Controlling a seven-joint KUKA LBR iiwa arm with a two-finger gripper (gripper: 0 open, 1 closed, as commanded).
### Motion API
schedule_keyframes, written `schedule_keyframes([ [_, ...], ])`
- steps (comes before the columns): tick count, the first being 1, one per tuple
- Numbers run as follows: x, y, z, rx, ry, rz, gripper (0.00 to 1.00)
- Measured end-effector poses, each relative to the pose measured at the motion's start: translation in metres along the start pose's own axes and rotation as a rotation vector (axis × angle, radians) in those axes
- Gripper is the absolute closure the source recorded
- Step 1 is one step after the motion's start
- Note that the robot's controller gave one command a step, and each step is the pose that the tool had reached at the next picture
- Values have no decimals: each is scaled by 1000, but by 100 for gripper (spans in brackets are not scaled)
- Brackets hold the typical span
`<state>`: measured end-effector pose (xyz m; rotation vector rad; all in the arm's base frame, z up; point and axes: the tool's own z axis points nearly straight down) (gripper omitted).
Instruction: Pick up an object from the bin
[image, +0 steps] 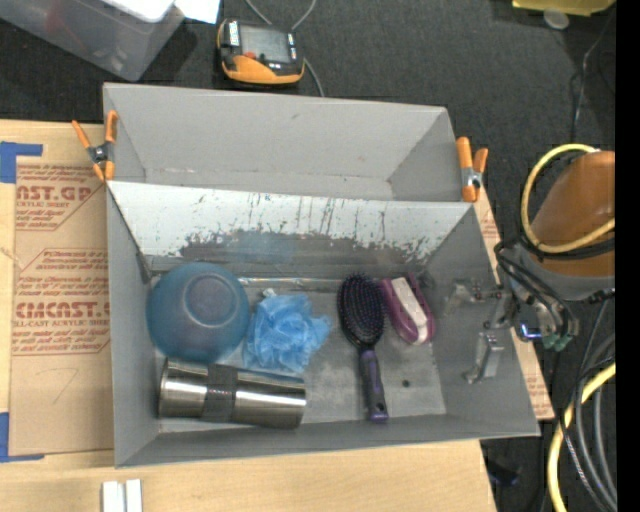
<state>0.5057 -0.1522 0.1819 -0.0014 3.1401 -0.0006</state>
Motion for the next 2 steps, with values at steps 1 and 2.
schedule_keyframes([
  [1, 6, 10, -11, -1, -2, 32, 0],
  [2, -3, 10, 1, -1, -1, 96, 0],
])
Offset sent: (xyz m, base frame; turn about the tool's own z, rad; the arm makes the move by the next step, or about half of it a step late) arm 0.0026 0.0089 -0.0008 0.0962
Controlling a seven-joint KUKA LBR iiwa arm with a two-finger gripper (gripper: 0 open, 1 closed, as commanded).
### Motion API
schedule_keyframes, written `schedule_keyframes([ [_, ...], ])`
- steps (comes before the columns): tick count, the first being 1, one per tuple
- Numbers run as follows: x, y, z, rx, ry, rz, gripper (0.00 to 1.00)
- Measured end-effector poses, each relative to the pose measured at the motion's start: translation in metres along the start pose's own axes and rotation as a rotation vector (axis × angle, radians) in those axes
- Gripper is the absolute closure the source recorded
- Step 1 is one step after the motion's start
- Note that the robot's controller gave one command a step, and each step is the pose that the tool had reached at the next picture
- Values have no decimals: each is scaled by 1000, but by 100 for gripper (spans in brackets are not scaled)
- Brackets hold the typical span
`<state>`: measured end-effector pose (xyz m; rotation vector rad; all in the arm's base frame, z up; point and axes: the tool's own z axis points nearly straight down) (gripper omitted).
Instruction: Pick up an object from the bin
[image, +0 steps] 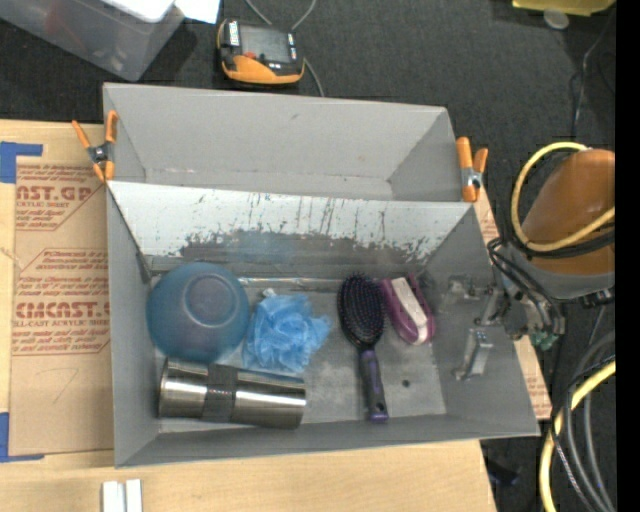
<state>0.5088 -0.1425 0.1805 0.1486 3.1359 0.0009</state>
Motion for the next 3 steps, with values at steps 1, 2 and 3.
schedule_keyframes([
  [1, 19, -7, -6, 1, -3, 1, 0],
  [2, 7, 13, -2, 0, -4, 21, 100],
  [3, 7, 13, -2, 0, -4, 21, 100],
])
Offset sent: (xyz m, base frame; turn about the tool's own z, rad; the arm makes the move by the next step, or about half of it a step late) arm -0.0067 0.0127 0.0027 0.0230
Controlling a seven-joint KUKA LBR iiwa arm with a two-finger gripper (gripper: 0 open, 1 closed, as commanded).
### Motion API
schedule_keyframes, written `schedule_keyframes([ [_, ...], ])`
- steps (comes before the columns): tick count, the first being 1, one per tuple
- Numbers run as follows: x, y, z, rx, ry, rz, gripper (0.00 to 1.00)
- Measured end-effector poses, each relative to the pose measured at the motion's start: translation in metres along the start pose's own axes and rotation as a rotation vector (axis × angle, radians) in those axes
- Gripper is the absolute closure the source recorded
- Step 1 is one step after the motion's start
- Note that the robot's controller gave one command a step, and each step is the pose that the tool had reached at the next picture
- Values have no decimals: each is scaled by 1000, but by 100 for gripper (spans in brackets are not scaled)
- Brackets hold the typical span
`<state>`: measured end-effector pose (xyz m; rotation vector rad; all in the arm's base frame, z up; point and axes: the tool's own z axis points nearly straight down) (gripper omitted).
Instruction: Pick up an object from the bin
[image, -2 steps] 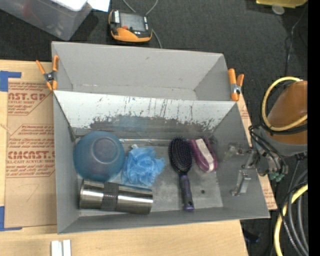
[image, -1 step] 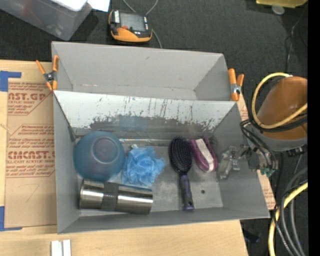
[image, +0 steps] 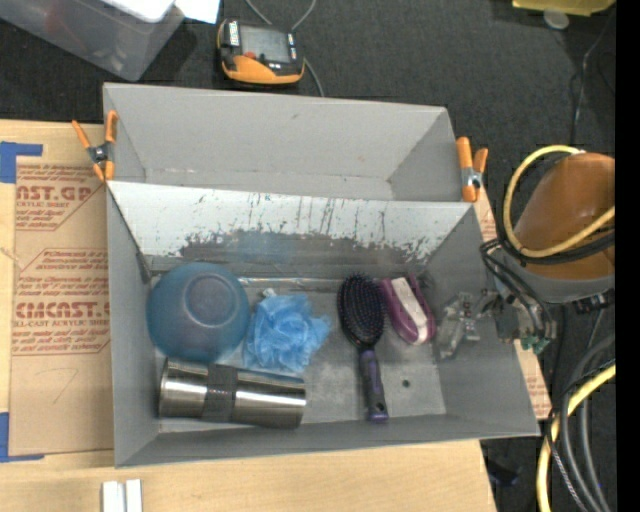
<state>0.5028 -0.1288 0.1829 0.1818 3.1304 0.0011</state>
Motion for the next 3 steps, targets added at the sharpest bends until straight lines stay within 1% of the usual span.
schedule_keyframes([
  [1, -8, 5, 3, 1, 0, 34, 100],
  [2, -2, -17, 110, 1, -3, 58, 100],
  [3, 21, 43, 9, 3, -20, -298, 100],
])
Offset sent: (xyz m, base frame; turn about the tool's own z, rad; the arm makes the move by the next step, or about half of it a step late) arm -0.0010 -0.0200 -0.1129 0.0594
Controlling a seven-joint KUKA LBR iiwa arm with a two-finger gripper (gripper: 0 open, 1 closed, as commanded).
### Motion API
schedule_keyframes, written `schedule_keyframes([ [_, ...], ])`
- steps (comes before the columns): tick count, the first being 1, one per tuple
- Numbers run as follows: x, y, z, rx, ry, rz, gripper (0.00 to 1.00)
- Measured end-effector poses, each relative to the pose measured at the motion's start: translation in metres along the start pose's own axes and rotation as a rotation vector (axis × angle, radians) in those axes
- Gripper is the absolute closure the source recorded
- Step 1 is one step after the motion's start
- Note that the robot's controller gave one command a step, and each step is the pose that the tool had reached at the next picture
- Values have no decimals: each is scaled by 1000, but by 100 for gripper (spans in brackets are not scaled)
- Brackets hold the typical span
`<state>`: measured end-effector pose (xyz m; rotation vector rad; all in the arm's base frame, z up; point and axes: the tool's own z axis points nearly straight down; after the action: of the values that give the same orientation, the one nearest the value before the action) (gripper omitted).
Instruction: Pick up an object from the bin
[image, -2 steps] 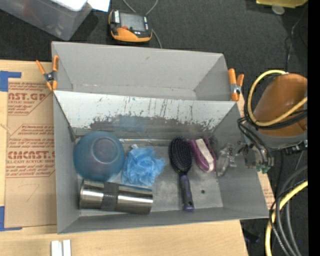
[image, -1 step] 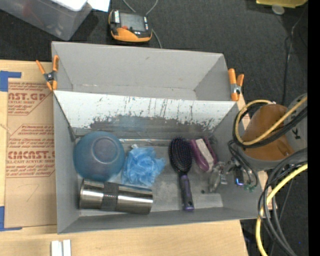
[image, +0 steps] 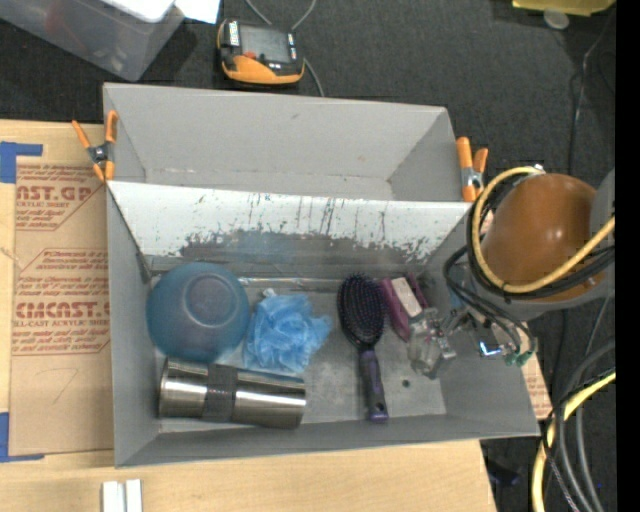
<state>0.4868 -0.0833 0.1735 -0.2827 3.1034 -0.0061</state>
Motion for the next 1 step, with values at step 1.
schedule_keyframes([
  [1, 7, -32, 64, 2, 18, 500, 100],
])
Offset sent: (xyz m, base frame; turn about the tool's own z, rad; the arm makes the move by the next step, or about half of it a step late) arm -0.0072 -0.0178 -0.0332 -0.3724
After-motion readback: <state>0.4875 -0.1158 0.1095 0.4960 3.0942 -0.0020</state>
